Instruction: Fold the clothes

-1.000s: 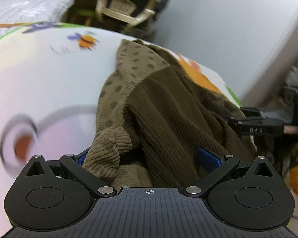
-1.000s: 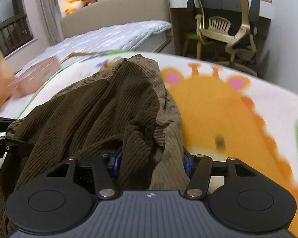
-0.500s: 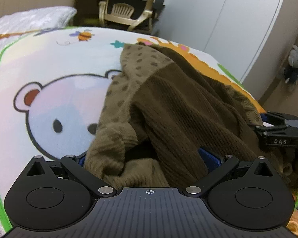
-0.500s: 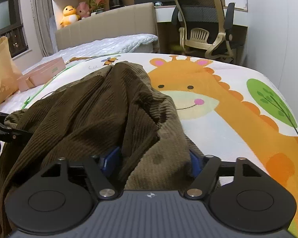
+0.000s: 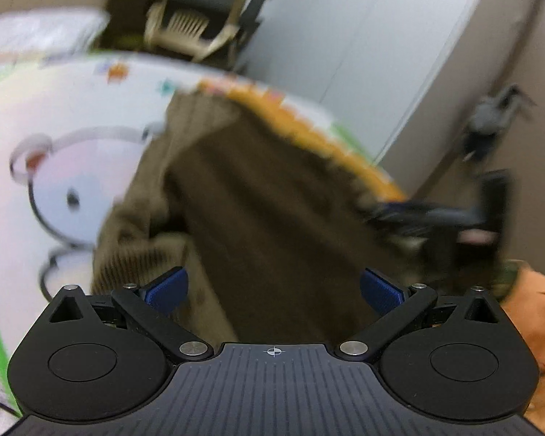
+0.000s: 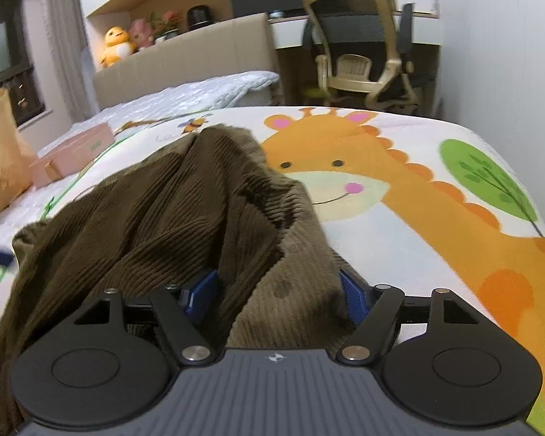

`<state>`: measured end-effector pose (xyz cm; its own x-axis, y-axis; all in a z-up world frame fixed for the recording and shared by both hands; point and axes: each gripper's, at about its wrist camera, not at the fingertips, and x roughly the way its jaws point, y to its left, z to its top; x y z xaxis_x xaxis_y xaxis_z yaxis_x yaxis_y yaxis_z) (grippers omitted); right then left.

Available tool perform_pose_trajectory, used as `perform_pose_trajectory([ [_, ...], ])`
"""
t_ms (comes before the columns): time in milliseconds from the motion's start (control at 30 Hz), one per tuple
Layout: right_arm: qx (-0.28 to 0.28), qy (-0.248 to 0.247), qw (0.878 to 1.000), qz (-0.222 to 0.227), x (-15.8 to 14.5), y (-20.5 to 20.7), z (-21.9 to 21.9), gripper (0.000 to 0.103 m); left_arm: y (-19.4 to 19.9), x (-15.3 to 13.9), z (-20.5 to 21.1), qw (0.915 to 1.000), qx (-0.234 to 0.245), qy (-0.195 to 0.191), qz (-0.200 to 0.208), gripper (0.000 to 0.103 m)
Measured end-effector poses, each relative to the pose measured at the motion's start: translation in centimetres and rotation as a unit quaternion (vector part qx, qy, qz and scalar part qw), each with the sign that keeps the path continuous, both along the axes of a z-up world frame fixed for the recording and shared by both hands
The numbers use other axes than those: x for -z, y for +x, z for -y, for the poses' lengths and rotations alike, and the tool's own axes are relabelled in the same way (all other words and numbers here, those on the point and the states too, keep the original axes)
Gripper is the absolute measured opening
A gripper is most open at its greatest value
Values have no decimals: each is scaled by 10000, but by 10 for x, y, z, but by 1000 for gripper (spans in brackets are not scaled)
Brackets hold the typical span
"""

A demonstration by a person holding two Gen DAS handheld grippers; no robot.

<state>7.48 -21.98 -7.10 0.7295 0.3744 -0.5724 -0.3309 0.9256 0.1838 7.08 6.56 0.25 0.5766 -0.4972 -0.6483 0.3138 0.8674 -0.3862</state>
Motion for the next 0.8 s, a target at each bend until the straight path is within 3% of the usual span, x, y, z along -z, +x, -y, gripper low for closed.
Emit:
perform_pose_trajectory([
  [100,8,66,9998,203,-21,-23,14,72,16,12,6,9996,-30,-257,-129,97],
  [133,-20,89,9996,250,-27,-31,17,72,20,11,12,9996,67,-280,-11,90],
  [167,-79,113,9995,275,-34,-37,18,73,24,10,18,9994,164,-303,104,65],
  [200,-175,124,9995,251,-38,-41,16,74,29,10,25,9992,230,-295,155,49],
  [233,-276,134,9993,221,-42,-44,13,74,36,10,30,9993,222,-255,161,27],
  [267,-382,161,9990,146,-43,-45,8,75,41,12,28,9994,174,-241,177,14],
  [400,-1054,89,9940,-271,-28,-40,-31,75,58,-15,-2,9960,-352,-432,695,9],
  [467,-1383,-276,9893,-373,-14,-34,-57,75,63,-34,-31,9900,-790,-476,1066,9],
  [533,-1574,-809,9840,-190,-4,-28,-79,73,70,-47,-56,9831,-1202,-380,1326,9],
  [600,-1697,-1266,9772,129,-4,-23,-94,35,79,-46,-82,9792,-1525,-295,1302,9],
  [667,-1664,-1386,9761,198,-15,-7,-96,11,88,-45,-107,9743,-1846,-210,1276,9],
  [800,-879,-2210,9650,1109,-45,41,-81,8,110,-24,-143,9666,-2337,-212,1028,9],
])
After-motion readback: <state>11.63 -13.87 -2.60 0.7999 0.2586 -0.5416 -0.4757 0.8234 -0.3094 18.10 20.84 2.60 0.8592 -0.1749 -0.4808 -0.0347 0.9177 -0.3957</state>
